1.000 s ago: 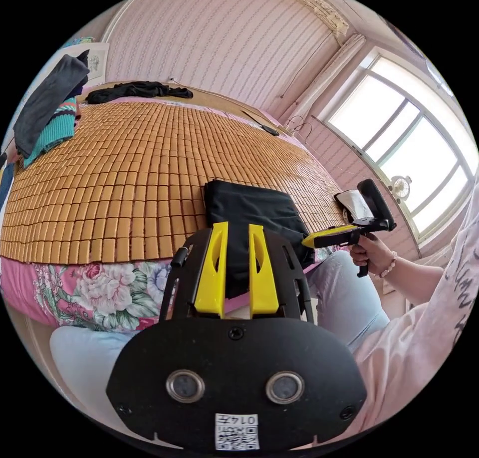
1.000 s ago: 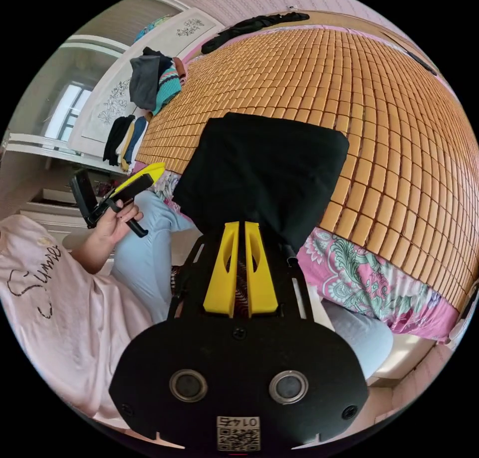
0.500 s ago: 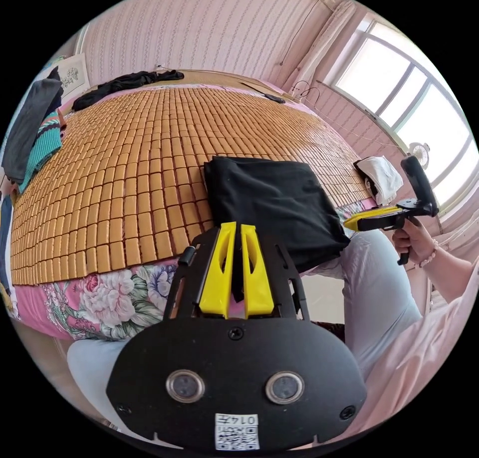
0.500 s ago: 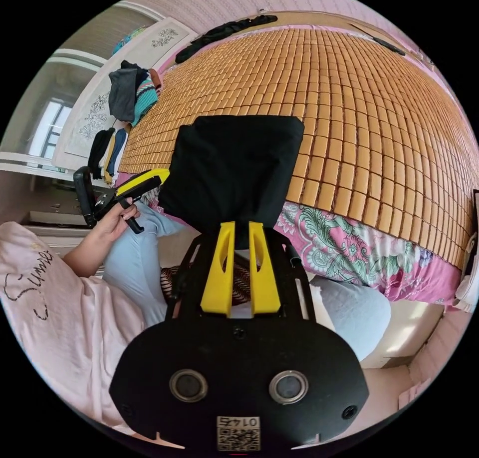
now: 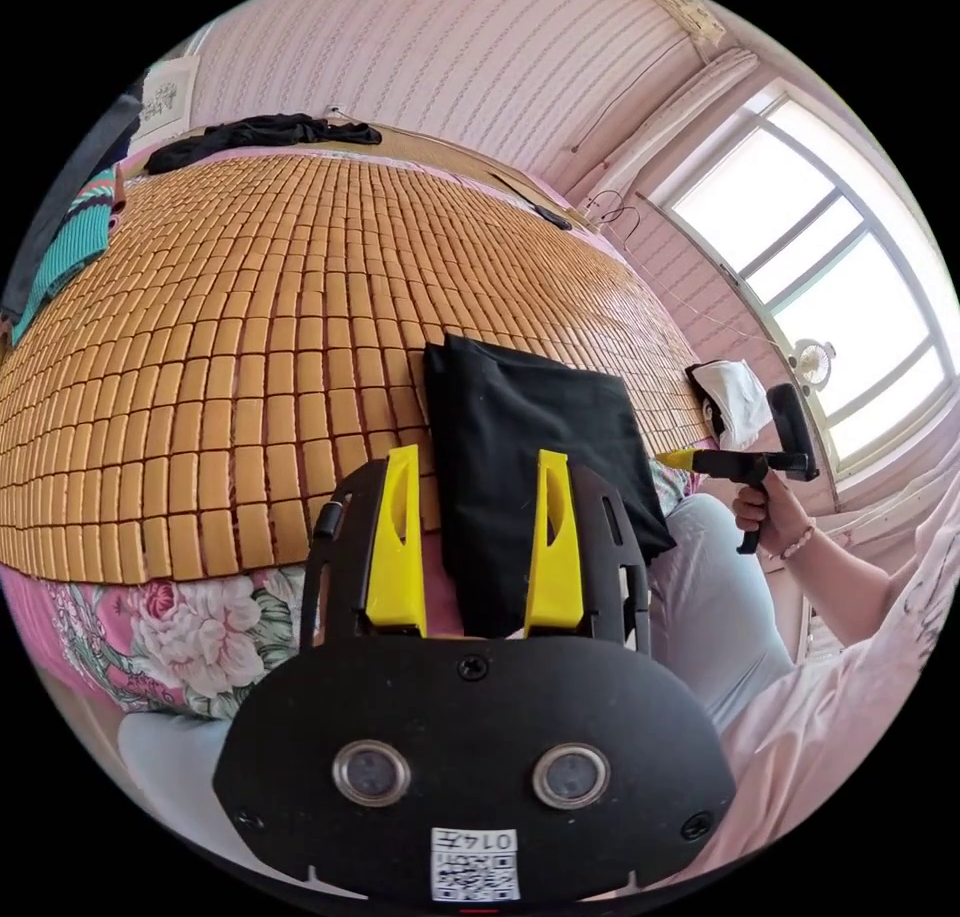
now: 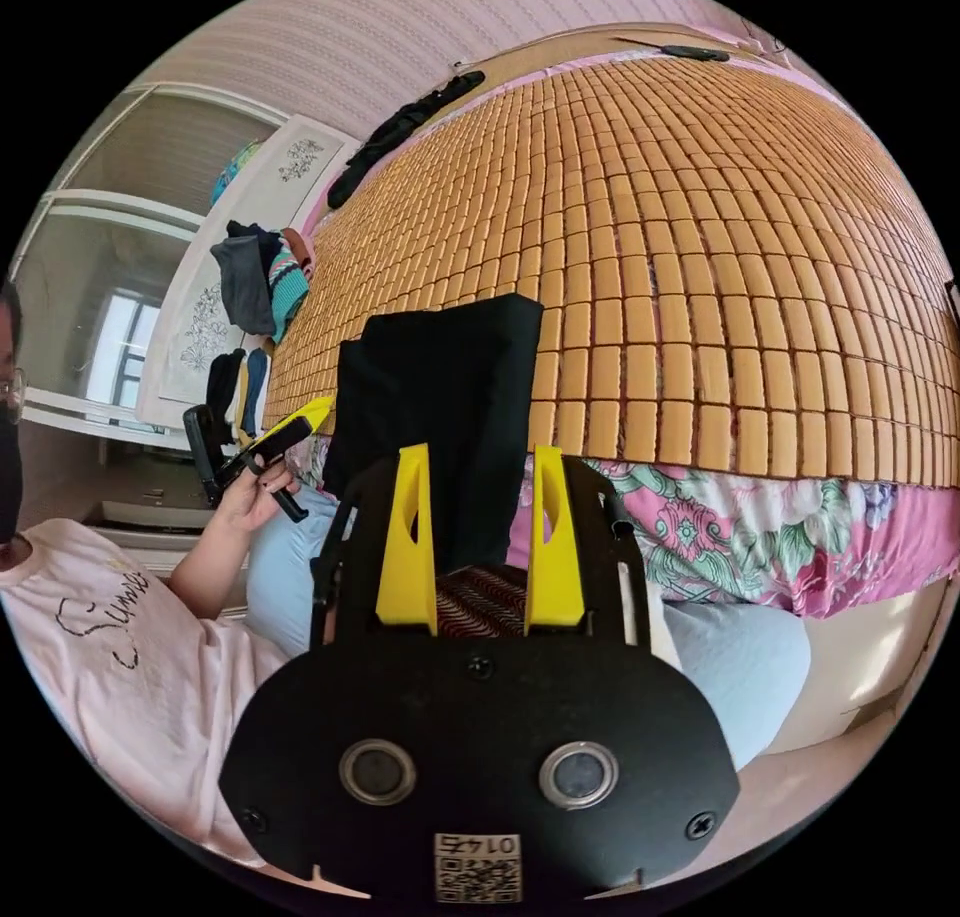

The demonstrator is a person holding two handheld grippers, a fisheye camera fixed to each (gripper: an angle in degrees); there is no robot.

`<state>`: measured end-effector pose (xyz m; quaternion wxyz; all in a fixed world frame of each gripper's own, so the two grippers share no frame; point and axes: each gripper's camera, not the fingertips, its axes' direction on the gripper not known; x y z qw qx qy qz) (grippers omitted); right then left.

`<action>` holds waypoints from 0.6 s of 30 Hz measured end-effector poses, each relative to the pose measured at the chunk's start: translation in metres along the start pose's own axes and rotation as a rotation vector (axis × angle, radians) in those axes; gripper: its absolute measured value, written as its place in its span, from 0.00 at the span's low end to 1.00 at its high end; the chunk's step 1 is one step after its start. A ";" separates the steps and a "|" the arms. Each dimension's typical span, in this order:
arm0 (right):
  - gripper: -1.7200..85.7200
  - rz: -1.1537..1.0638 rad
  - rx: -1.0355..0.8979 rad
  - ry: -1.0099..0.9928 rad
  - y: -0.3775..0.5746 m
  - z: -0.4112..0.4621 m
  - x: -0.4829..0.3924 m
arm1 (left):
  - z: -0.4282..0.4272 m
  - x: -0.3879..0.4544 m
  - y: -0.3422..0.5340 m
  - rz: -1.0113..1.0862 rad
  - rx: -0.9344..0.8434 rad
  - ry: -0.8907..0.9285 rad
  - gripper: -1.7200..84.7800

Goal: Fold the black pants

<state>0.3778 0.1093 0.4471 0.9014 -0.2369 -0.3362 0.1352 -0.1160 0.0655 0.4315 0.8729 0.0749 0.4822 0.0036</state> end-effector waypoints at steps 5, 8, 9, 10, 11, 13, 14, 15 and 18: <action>0.15 0.093 0.080 -0.182 0.014 0.008 0.035 | 0.020 -0.012 -0.022 0.017 -0.073 0.053 0.20; 0.13 0.090 0.089 -0.214 0.025 0.004 0.045 | 0.019 -0.021 -0.026 0.015 -0.080 0.051 0.16; 0.13 0.089 0.084 -0.219 0.026 0.002 0.046 | 0.018 -0.026 -0.028 0.007 -0.085 0.075 0.15; 0.14 0.092 0.077 -0.223 0.028 -0.003 0.049 | 0.015 -0.033 -0.030 -0.026 -0.089 0.106 0.14; 0.14 0.089 0.110 -0.206 0.032 -0.011 0.048 | 0.013 -0.035 -0.031 -0.036 -0.079 0.119 0.14; 0.15 0.058 0.153 -0.170 0.038 -0.021 0.044 | 0.005 -0.039 -0.032 -0.029 -0.010 0.134 0.14; 0.15 0.040 0.129 -0.145 0.039 -0.020 0.041 | 0.006 -0.039 -0.033 -0.026 -0.009 0.140 0.14; 0.15 0.032 0.105 -0.136 0.039 -0.017 0.040 | 0.011 -0.039 -0.036 -0.022 -0.034 0.159 0.15; 0.14 0.008 0.087 -0.168 0.044 -0.007 0.038 | 0.019 -0.036 -0.038 -0.006 -0.047 0.135 0.15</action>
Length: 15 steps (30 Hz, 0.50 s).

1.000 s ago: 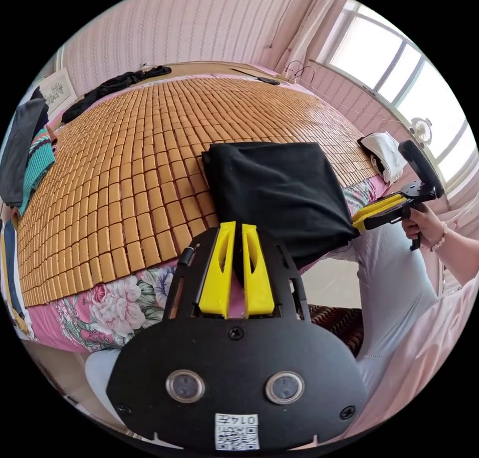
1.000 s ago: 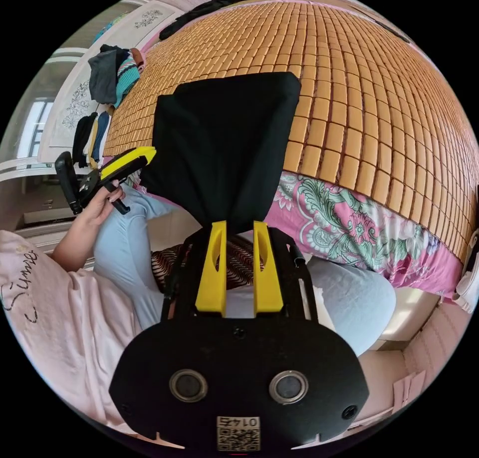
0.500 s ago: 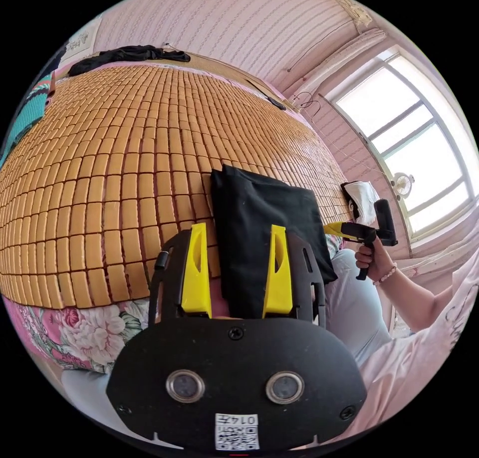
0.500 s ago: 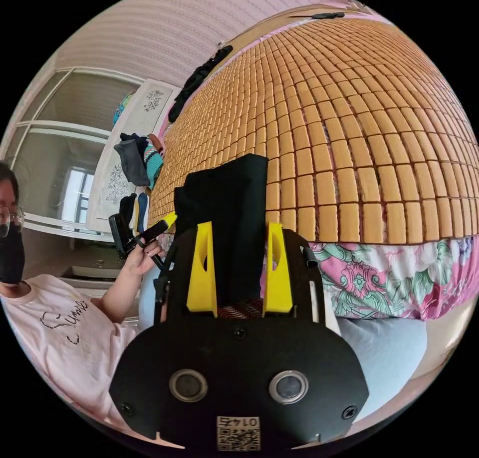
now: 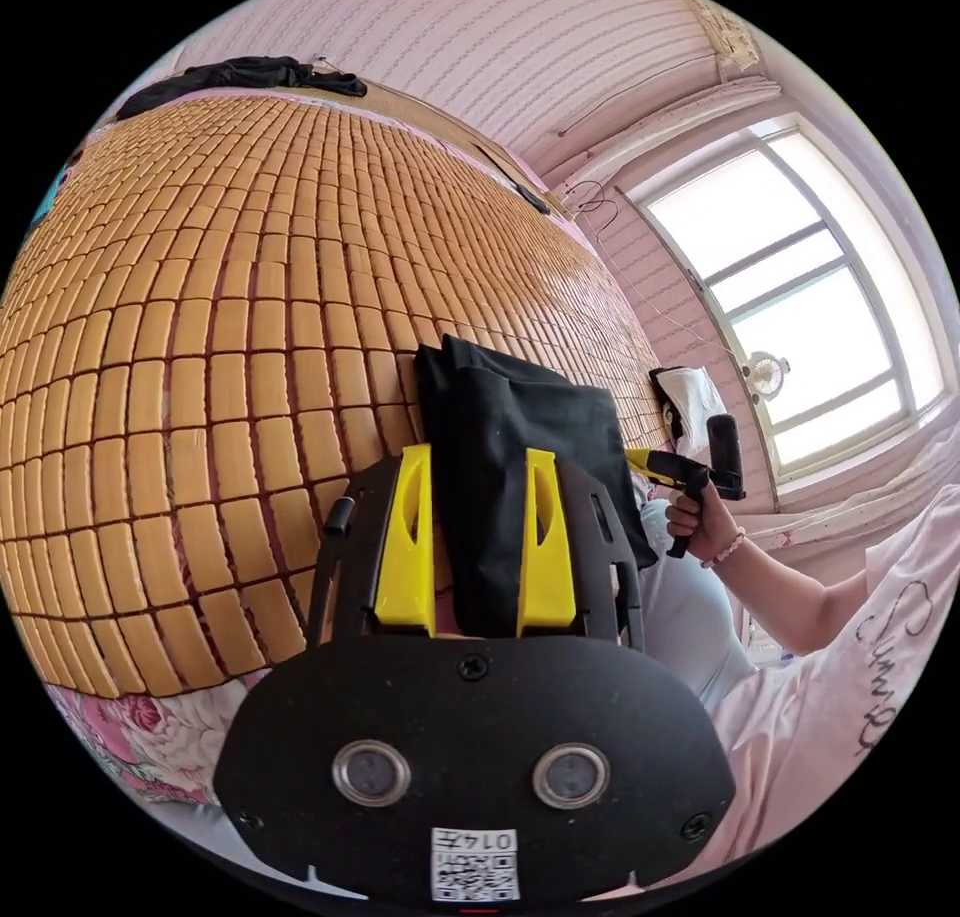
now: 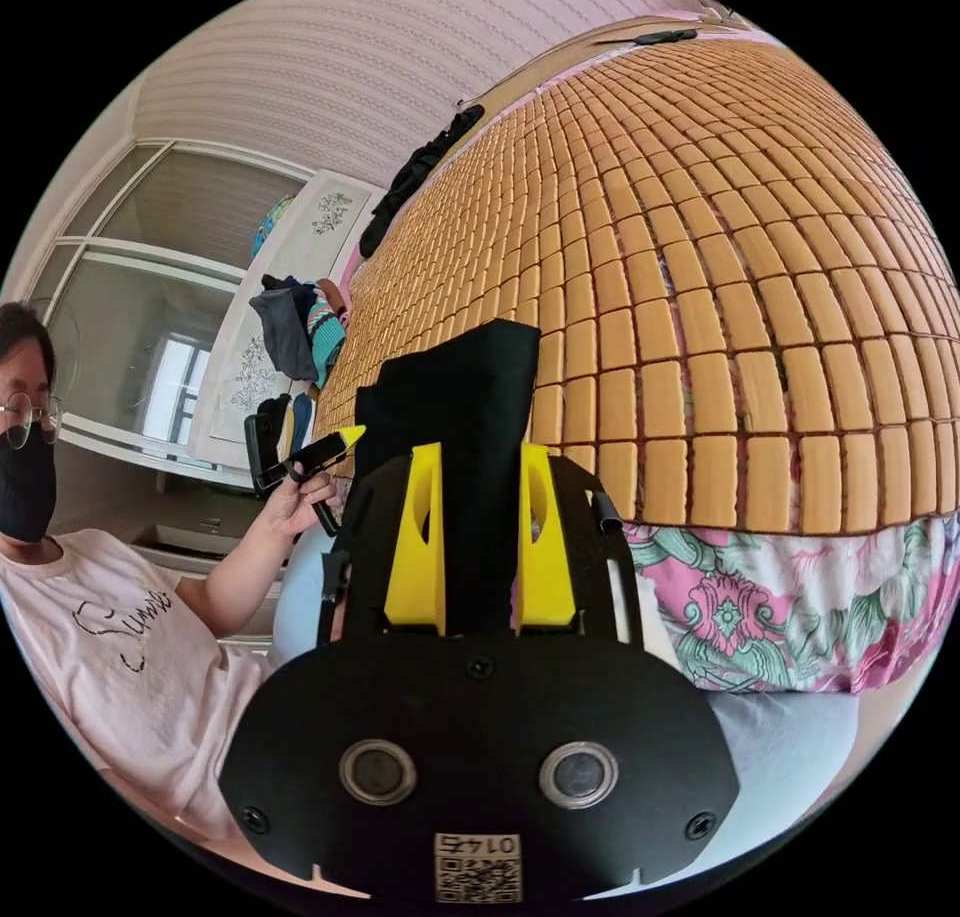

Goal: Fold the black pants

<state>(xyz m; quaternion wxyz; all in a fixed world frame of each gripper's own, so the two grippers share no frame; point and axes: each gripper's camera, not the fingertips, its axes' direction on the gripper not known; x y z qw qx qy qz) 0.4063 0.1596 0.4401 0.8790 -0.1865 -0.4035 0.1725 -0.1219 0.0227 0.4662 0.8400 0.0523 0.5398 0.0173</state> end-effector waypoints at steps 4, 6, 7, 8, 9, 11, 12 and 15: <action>0.12 0.030 -0.019 -0.095 0.009 0.008 0.004 | -0.007 0.003 0.004 0.029 0.007 -0.028 0.09; 0.10 0.037 -0.047 -0.144 0.011 0.010 0.005 | -0.012 0.001 0.007 0.010 0.013 -0.006 0.08; 0.09 0.033 -0.048 -0.157 0.014 0.009 0.003 | -0.015 0.003 0.008 0.014 0.016 -0.008 0.07; 0.09 0.010 -0.041 -0.161 0.017 0.005 -0.003 | -0.017 0.006 0.009 0.021 0.018 -0.013 0.07; 0.08 -0.009 -0.036 -0.159 0.019 0.003 -0.007 | -0.023 0.013 0.010 0.047 0.026 -0.025 0.07; 0.06 -0.095 -0.012 -0.142 0.029 -0.010 -0.026 | -0.031 0.028 0.011 0.088 0.038 -0.031 0.07; 0.06 -0.118 -0.005 -0.141 0.032 -0.014 -0.030 | -0.035 0.038 0.012 0.106 0.047 -0.017 0.06; 0.05 -0.190 0.048 -0.110 0.050 -0.043 -0.049 | -0.036 0.068 0.014 0.147 0.062 0.044 0.06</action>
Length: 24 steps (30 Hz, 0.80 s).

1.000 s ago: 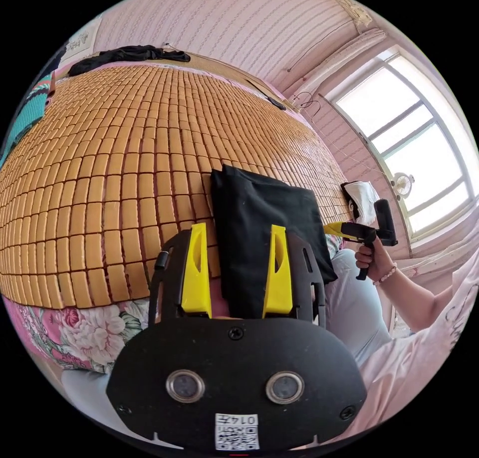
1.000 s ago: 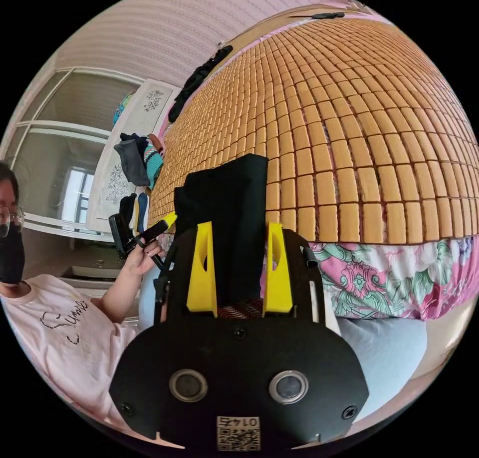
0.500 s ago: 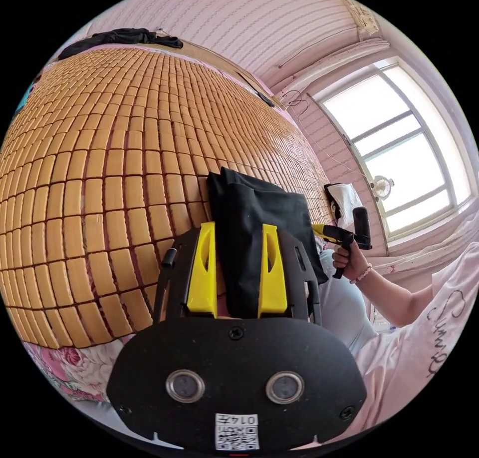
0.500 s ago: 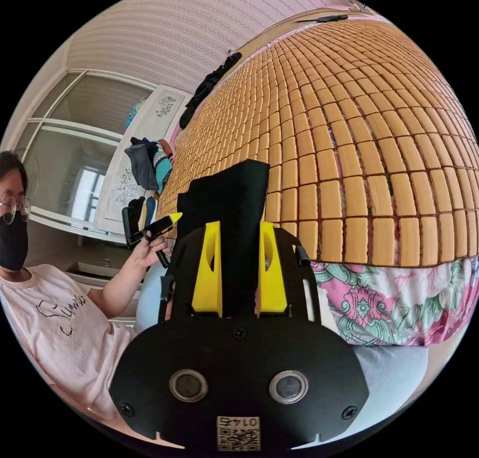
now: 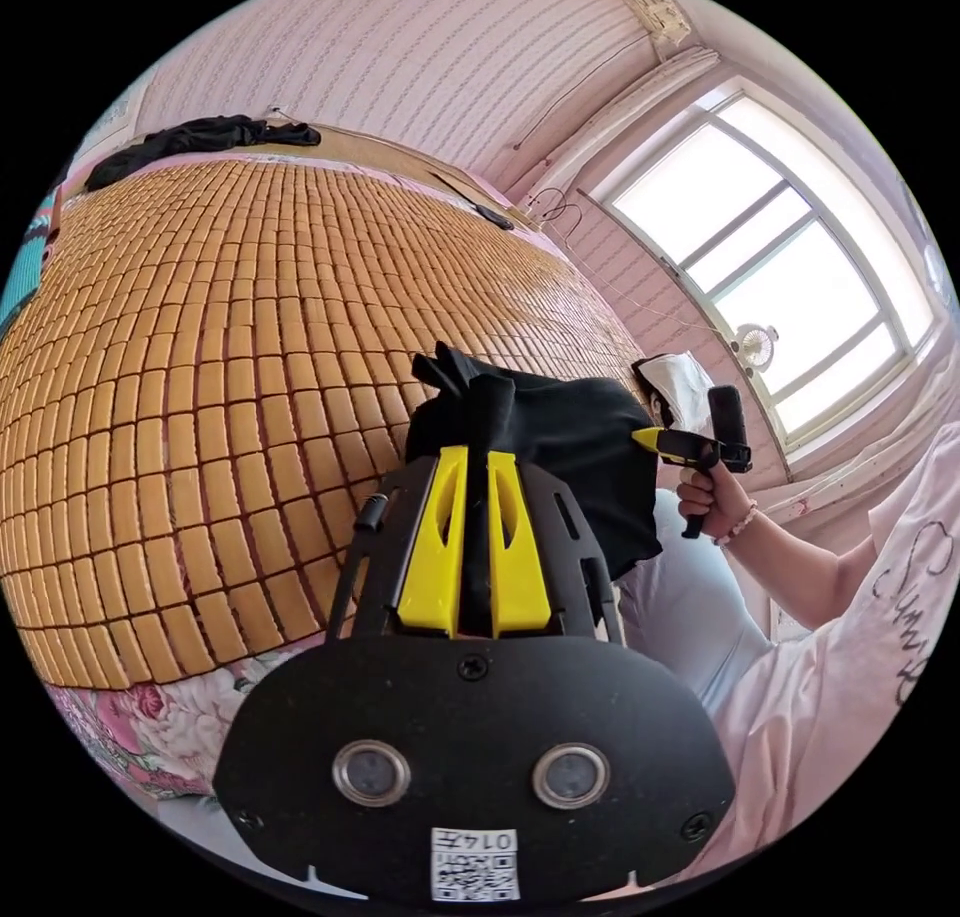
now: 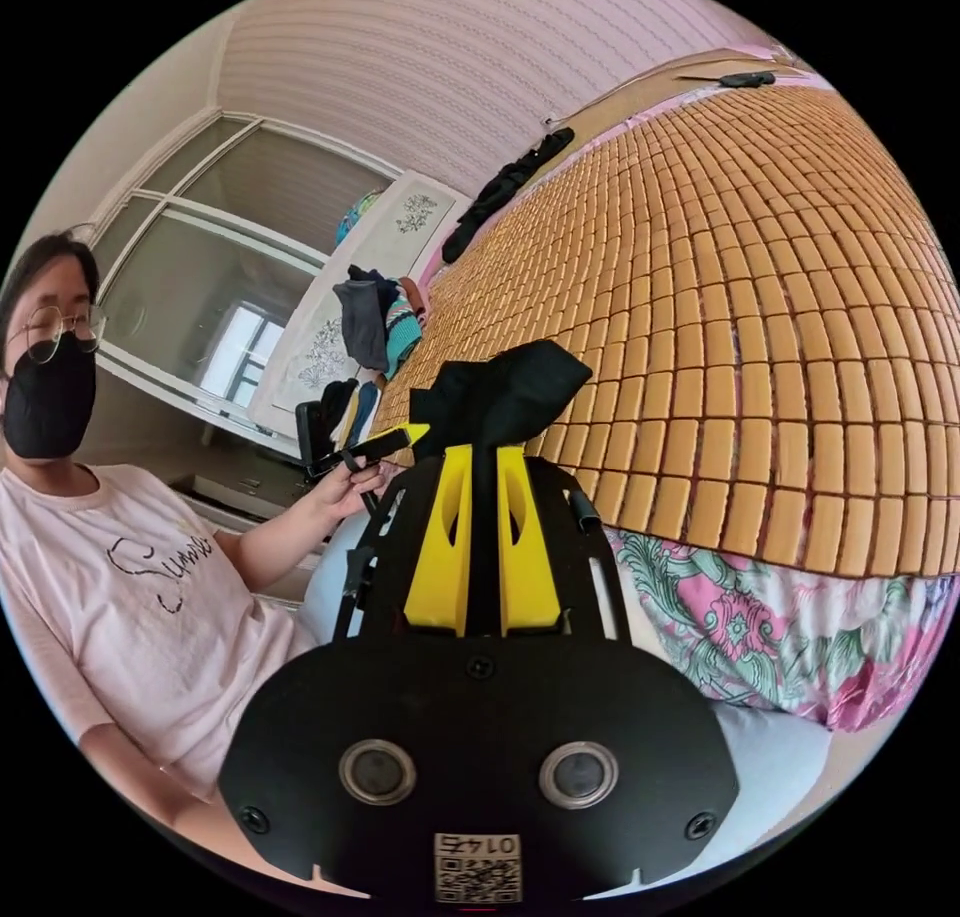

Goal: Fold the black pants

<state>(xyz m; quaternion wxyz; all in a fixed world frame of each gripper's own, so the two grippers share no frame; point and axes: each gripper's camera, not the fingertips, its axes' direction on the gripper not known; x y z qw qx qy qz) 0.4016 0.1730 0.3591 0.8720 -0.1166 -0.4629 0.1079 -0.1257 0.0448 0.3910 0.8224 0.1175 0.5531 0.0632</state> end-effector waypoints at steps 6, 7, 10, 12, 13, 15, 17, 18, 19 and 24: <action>0.05 -0.024 0.180 0.180 0.034 -0.112 -0.027 | 0.051 0.102 -0.029 0.043 0.013 0.247 0.03; 0.05 -0.007 0.217 0.236 0.040 -0.141 -0.031 | 0.066 0.134 -0.040 0.095 0.020 0.299 0.03; 0.06 -0.012 0.271 0.415 0.041 -0.218 -0.048 | 0.120 0.215 -0.079 0.151 0.045 0.476 0.02; 0.06 -0.025 0.277 0.560 0.030 -0.265 -0.060 | 0.159 0.265 -0.113 0.157 0.069 0.552 0.03; 0.06 -0.011 0.253 0.654 0.016 -0.294 -0.064 | 0.189 0.295 -0.138 0.126 0.083 0.555 0.03; 0.07 0.077 0.184 0.806 -0.013 -0.333 -0.052 | 0.243 0.333 -0.176 0.029 0.029 0.498 0.05; 0.08 0.264 0.218 0.994 -0.041 -0.375 -0.007 | 0.291 0.361 -0.205 0.029 -0.013 0.405 0.08; 0.08 0.311 0.230 1.013 -0.044 -0.380 0.005 | 0.313 0.368 -0.213 0.023 -0.063 0.314 0.09; 0.08 0.393 0.216 1.026 -0.046 -0.381 0.024 | 0.325 0.367 -0.215 0.005 -0.117 0.300 0.10; 0.09 0.367 0.208 0.963 -0.022 -0.318 0.046 | 0.271 0.358 -0.175 0.309 -0.130 0.229 0.09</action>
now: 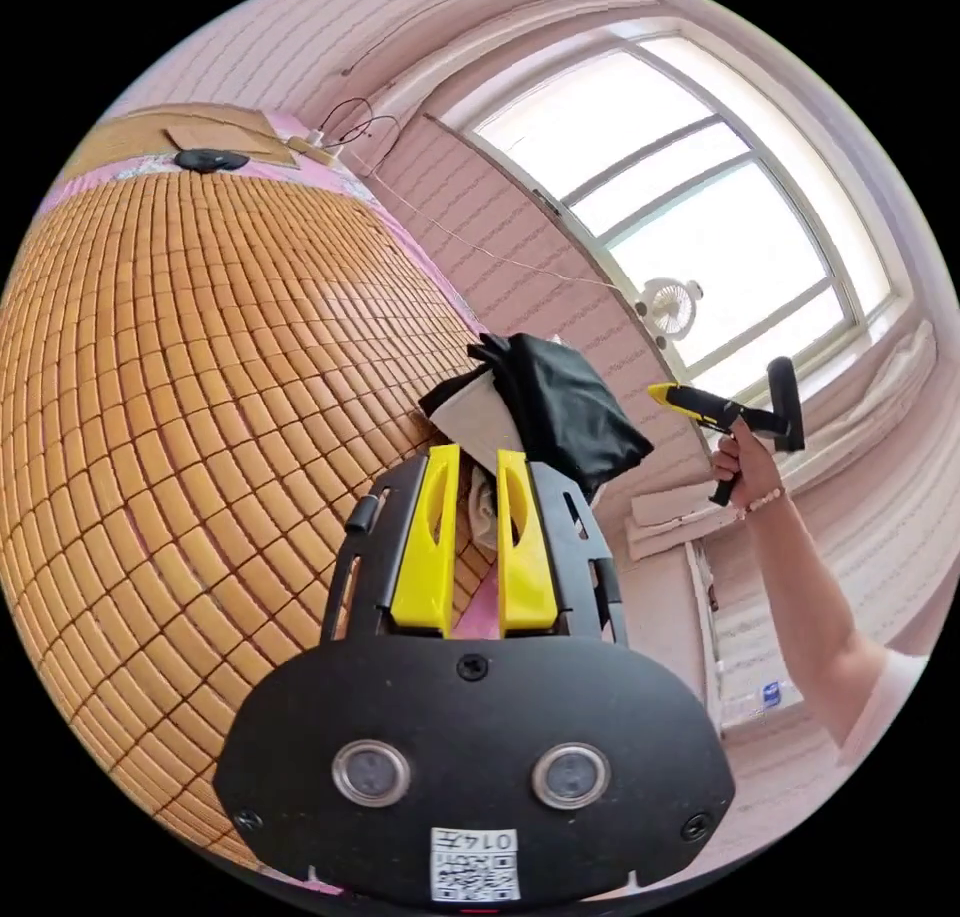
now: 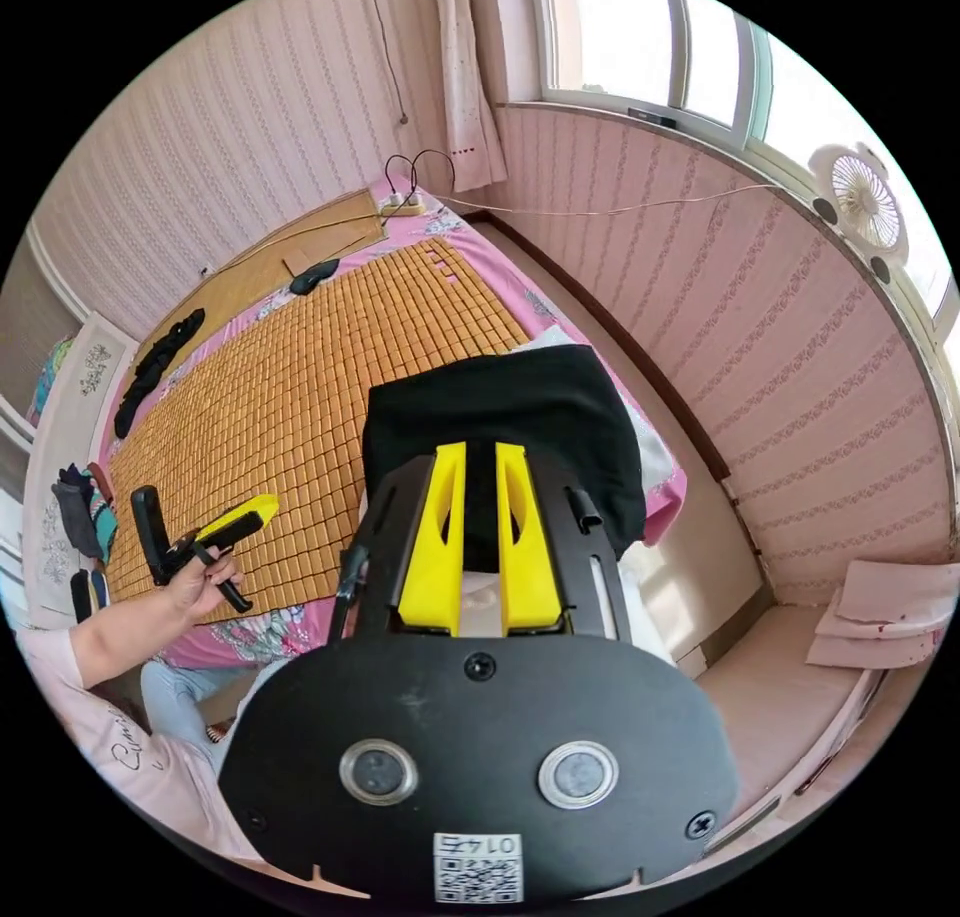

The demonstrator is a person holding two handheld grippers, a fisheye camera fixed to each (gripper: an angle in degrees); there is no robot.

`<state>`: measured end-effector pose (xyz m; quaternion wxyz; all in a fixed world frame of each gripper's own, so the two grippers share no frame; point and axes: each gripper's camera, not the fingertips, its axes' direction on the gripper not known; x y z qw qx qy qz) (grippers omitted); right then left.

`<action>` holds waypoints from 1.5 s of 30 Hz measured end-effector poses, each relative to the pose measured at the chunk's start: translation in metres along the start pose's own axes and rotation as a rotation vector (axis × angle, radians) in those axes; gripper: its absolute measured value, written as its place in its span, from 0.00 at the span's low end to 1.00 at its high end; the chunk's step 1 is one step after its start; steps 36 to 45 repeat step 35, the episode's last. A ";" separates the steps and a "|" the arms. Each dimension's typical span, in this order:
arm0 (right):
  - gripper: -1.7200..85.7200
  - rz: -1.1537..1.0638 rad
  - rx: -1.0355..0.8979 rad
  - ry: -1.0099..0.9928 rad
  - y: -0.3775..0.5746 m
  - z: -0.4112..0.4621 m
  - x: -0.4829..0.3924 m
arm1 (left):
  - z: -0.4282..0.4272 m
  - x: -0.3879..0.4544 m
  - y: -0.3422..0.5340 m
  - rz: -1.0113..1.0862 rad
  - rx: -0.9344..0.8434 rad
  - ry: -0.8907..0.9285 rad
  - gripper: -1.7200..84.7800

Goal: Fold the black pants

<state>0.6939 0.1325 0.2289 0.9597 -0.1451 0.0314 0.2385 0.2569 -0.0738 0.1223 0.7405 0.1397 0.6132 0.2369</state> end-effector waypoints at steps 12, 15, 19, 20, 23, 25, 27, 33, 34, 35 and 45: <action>0.14 -0.133 -0.079 -0.037 0.145 0.019 -0.158 | -0.405 -0.003 0.237 -0.152 0.149 -0.591 0.09; 0.15 -0.347 -0.128 -0.136 0.152 0.037 -0.268 | -0.523 0.020 0.320 -0.324 0.309 -0.818 0.10; 0.15 -0.678 -0.096 -0.370 0.153 0.039 -0.461 | -0.666 0.059 0.444 -0.585 0.472 -1.042 0.10; 0.16 -0.785 -0.113 -0.446 0.157 0.036 -0.522 | -0.683 0.065 0.461 -0.609 0.491 -1.070 0.10; 0.16 -1.059 -0.171 -0.595 0.186 0.024 -0.671 | -0.749 0.094 0.532 -0.698 0.562 -1.187 0.10; 0.15 -1.216 -0.211 -0.629 0.216 0.019 -0.754 | -0.789 0.104 0.583 -0.795 0.646 -1.210 0.11; 0.13 -1.323 -0.224 -0.645 0.252 0.017 -0.825 | -0.812 0.106 0.615 -0.854 0.731 -1.202 0.11; 0.15 -1.670 -0.424 -0.652 0.369 0.019 -1.010 | -0.870 0.076 0.656 -0.912 0.760 -1.180 0.12; 0.16 -1.700 -0.405 -0.632 0.382 0.016 -1.040 | -0.885 0.069 0.658 -0.905 0.773 -1.187 0.12; 0.16 -1.726 -0.374 -0.615 0.391 0.013 -1.068 | -0.893 0.066 0.659 -0.901 0.780 -1.194 0.12; 0.16 -1.726 -0.374 -0.615 0.391 0.013 -1.068 | -0.893 0.066 0.659 -0.901 0.780 -1.194 0.12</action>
